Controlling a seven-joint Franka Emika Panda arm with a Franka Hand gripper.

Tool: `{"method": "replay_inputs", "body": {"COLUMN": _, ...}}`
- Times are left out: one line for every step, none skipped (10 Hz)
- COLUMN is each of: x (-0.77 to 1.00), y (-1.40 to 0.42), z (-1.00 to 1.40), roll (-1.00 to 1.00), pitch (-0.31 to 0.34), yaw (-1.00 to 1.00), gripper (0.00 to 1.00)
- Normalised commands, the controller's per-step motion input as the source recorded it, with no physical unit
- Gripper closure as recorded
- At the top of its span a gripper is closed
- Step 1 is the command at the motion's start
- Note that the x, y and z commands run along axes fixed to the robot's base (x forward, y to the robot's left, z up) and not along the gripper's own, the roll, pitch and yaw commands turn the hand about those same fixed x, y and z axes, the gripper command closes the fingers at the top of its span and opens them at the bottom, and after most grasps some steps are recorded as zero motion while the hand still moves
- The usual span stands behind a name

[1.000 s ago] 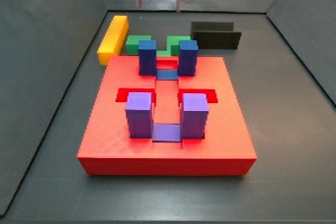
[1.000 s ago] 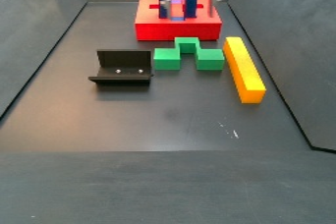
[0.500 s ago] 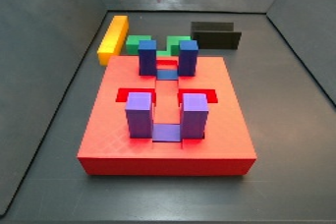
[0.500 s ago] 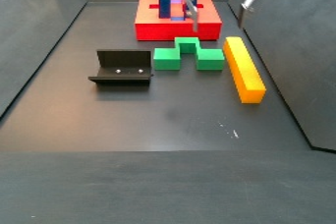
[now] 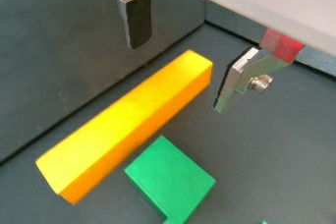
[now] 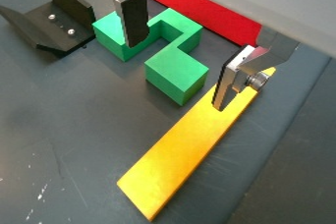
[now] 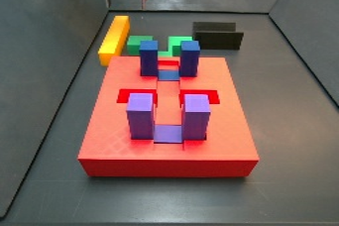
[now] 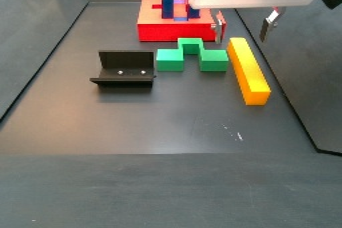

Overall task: Pick up the yellow object. Move up. Move to above the board. Insert the yellow object.
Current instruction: Pick up the yellow object.

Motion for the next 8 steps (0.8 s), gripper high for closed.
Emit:
{"method": "replay_inputs", "body": {"x": 0.01, "y": -0.13, "z": -0.28, "roll": 0.00, "pitch": -0.161, "yaw": 0.00, "gripper": 0.00}}
{"method": "replay_inputs", "body": {"x": 0.01, "y": -0.07, "z": -0.18, "roll": 0.03, "pitch": -0.044, "yaw": 0.00, "gripper": 0.00}}
{"method": "replay_inputs", "body": {"x": 0.00, "y": -0.04, "z": -0.19, "roll": 0.05, "pitch": -0.011, "yaw": 0.00, "gripper": 0.00}}
{"method": "replay_inputs", "body": {"x": -0.17, "y": 0.00, "z": -0.19, "roll": 0.06, "pitch": 0.000, "yaw": -0.01, "gripper": 0.00}}
{"method": "replay_inputs", "body": {"x": -0.46, "y": 0.08, "z": -0.05, "roll": 0.00, "pitch": 0.000, "yaw": -0.13, "gripper": 0.00}}
{"method": "replay_inputs", "body": {"x": -0.35, "y": 0.00, "z": -0.15, "roll": 0.00, "pitch": 0.000, "yaw": -0.07, "gripper": 0.00}}
{"method": "replay_inputs", "body": {"x": -0.16, "y": -0.07, "z": -0.29, "roll": 0.00, "pitch": -0.033, "yaw": -0.04, "gripper": 0.00}}
{"method": "replay_inputs", "body": {"x": -0.05, "y": -0.11, "z": -0.24, "roll": 0.01, "pitch": -0.036, "yaw": 0.00, "gripper": 0.00}}
